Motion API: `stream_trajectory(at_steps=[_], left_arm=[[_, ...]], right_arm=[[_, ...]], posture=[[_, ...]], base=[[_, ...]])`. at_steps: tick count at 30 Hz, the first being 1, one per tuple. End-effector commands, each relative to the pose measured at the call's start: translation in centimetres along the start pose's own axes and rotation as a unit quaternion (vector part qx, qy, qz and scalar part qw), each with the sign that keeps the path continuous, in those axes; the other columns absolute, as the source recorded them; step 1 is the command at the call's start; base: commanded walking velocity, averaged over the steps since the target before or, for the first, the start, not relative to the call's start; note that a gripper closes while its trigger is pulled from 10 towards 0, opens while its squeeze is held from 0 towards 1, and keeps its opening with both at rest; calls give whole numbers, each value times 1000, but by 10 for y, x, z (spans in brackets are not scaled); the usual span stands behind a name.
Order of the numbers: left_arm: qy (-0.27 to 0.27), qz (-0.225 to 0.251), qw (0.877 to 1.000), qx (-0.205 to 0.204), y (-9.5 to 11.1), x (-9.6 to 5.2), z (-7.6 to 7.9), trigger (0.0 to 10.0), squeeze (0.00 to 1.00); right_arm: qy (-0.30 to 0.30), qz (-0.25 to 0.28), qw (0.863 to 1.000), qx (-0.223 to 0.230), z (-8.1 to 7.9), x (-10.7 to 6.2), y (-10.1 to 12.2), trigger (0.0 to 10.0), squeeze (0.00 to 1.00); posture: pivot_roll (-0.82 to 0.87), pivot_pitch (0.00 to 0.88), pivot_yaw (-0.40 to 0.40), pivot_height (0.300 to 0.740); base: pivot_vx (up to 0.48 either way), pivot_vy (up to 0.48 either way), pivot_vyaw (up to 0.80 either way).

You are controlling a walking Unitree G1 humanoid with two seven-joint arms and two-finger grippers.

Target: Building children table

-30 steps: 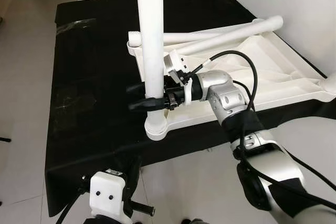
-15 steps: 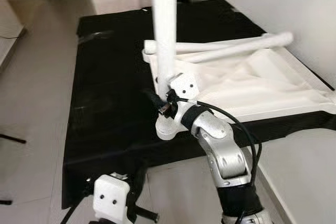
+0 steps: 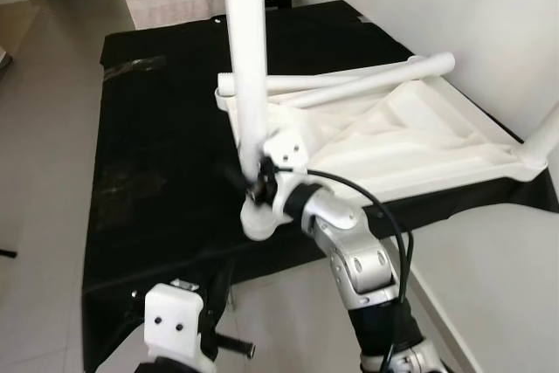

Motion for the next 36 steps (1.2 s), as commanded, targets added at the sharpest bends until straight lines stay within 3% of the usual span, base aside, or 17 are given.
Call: stream_trajectory(at_steps=[1,2,3,4,5,7,9,12,18,19,20,21,31,34,36], left_arm=[[3,-10,1000,3,-3,-1,-1,10000,0],[3,-10,1000,3,-3,-1,-1,10000,0],[2,-10,1000,2,-3,-2,0,10000,0],[2,-10,1000,2,-3,-2,0,10000,0],[1,-11,1000,1,-3,-2,1,10000,0],[1,-11,1000,1,-3,-2,2,10000,0],[1,-11,1000,0,-1,-4,3,10000,0],[0,-11,1000,-1,0,-5,6,10000,0],[-2,-15,1000,-4,2,-10,10,10000,0],[-2,-15,1000,-5,2,-11,11,10000,0],[-2,-15,1000,-5,2,-11,11,10000,0],[-1,-17,1000,-5,2,-12,12,10000,0],[2,-22,1000,-2,1,-14,9,10000,0],[3,-21,1000,-1,0,-12,9,10000,0],[3,-20,1000,0,0,-11,9,10000,0]], right_arm=[[105,33,994,-13,-14,5,14,10000,1000],[105,33,994,-13,-14,5,14,10000,1000],[133,27,990,-40,-9,2,13,10000,0],[133,27,990,-40,-9,2,13,10000,0],[181,23,980,-74,-1,-2,12,10000,0],[206,21,976,-69,2,-4,13,10000,0],[272,15,959,-76,4,-9,13,10000,0],[296,4,952,-79,11,-9,13,10000,0],[304,1,949,-77,26,-3,23,10000,0],[309,1,948,-76,29,-3,24,9294,0],[309,1,948,-76,29,-3,24,9294,0],[316,3,946,-75,33,-4,26,0,0],[335,23,939,-69,44,-7,36,0,0],[295,13,952,-85,50,-5,31,0,0],[199,-35,974,-103,64,-6,11,0,0]], posture=[[-6,186,-7,740],[-6,186,-7,740],[-1,191,-9,740],[-1,191,-9,740],[3,195,-8,740],[4,197,-6,740],[7,216,2,740],[17,231,0,740],[9,251,-2,740],[15,255,-5,740],[15,255,-5,740],[22,257,-5,740],[20,243,-4,740],[15,237,-6,740],[1,232,-15,740]], base=[[0,0,0],[0,0,0],[0,0,0],[0,0,0],[0,0,0],[0,0,0],[0,0,0],[0,0,0],[0,0,0],[0,0,0],[0,0,0],[0,0,0],[0,0,0],[0,0,0],[0,0,0]])
Point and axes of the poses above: a point about 5 cm out from each wrist's last joint towards the gripper, its own x axis pointing out of the wrist towards the gripper, its own y axis along the axis of the wrist's last joint, z = x × y, the point moved 4 cm from there along x, pointing out of the wrist towards the gripper, and after that the axes turned 13 degrees about -x, right-handed, at the moved point
